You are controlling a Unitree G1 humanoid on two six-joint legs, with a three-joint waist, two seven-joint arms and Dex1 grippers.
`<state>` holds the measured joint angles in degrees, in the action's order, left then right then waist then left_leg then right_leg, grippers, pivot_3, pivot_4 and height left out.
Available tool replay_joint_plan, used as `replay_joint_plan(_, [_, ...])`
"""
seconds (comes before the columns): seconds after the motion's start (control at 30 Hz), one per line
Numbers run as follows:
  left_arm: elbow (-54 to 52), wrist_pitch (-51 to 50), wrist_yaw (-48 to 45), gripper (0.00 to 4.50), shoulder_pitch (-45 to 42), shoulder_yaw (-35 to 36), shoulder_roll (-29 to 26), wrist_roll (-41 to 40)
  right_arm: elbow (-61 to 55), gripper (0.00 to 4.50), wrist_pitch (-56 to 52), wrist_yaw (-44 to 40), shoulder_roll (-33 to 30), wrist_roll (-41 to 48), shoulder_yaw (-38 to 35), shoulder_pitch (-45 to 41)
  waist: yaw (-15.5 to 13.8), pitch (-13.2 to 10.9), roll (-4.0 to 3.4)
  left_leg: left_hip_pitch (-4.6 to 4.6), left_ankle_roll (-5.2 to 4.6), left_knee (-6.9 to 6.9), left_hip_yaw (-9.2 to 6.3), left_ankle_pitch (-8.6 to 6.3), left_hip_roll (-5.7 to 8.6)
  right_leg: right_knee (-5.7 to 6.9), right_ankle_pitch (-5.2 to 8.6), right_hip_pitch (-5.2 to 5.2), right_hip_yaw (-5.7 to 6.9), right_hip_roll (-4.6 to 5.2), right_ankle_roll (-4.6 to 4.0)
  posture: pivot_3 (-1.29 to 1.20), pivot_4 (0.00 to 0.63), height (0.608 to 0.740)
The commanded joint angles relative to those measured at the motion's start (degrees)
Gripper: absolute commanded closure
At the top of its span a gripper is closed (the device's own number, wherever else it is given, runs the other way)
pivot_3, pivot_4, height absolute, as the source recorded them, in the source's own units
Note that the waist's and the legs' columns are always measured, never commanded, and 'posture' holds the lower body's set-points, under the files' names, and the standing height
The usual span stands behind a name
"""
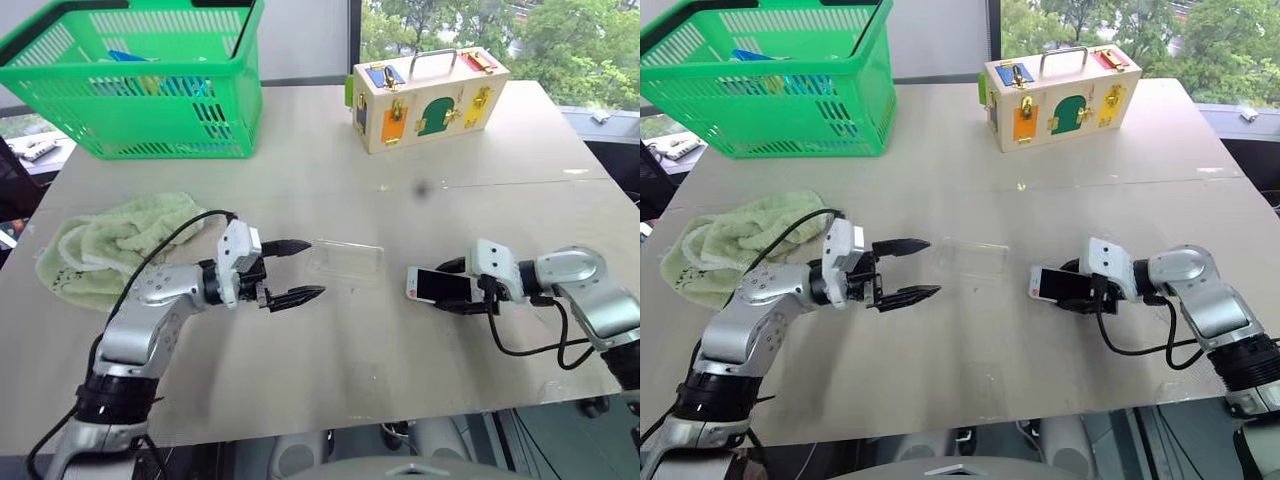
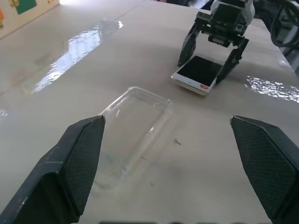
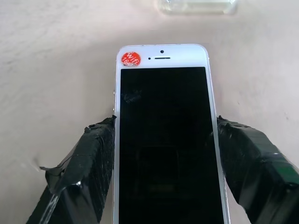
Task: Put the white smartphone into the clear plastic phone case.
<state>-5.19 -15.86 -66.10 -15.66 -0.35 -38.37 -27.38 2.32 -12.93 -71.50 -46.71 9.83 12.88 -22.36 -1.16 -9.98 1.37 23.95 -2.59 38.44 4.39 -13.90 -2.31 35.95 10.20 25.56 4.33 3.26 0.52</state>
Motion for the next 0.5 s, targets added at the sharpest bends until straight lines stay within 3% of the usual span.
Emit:
replay_joint_plan(0.03, [3.7, 3.5, -0.2, 0.00, -3.6, -2.2, 0.9, 4.1, -0.1, 0.12, -1.1, -3.5, -2.2, 1.8, -1.7, 0.2, 0.0, 0.0, 0.00, 0.00, 0.00, 0.01, 0.01, 0.00, 0.03, 0.00, 0.00, 0.00, 0.00, 0.00, 0.00, 0.00, 0.150, 0.740])
replay_joint_plan(0.17, [9.1, 5.1, -2.6, 0.00, -7.7, -5.1, 2.3, 6.5, -1.9, 0.05, 0.3, -0.2, -2.4, 1.4, -4.4, 1.8, 0.2, 0.0, 0.00, -0.02, 0.00, 0.00, 0.04, 0.00, 0.01, 0.02, -0.01, 0.00, -0.02, -0.05, 0.01, 0.00, 0.150, 0.740])
replay_joint_plan(0.27, [13.3, 6.9, -5.0, 0.00, -10.8, -7.5, 3.3, 8.5, -7.5, 0.05, -3.5, 1.7, -4.1, 5.4, -10.4, 6.2, 0.1, 0.0, -0.01, -0.02, 0.00, 0.00, 0.05, 0.00, 0.01, 0.05, -0.07, 0.02, -0.01, -0.08, 0.11, 0.00, 0.150, 0.740])
replay_joint_plan(0.43, [22.1, 10.3, -7.4, 0.00, -15.8, -11.7, 4.7, 13.6, -25.4, 0.05, -17.3, 5.0, -5.8, 19.0, -23.5, 16.0, 0.0, 0.0, 0.00, -0.02, 0.00, 0.01, 0.06, 0.00, 0.00, 0.04, -0.14, 0.01, -0.05, -0.07, 0.21, 0.00, 0.150, 0.740])
replay_joint_plan(0.5, [26.0, 12.1, -8.3, 0.82, -17.7, -12.8, 5.5, 15.2, -32.2, 0.00, -21.1, 7.4, -5.5, 22.9, -27.2, 19.7, -0.1, 0.0, 0.00, -0.02, 0.01, 0.01, -0.02, 0.00, -0.02, 0.05, -0.13, 0.00, 0.00, -0.10, 0.21, 0.00, 0.150, 0.740])
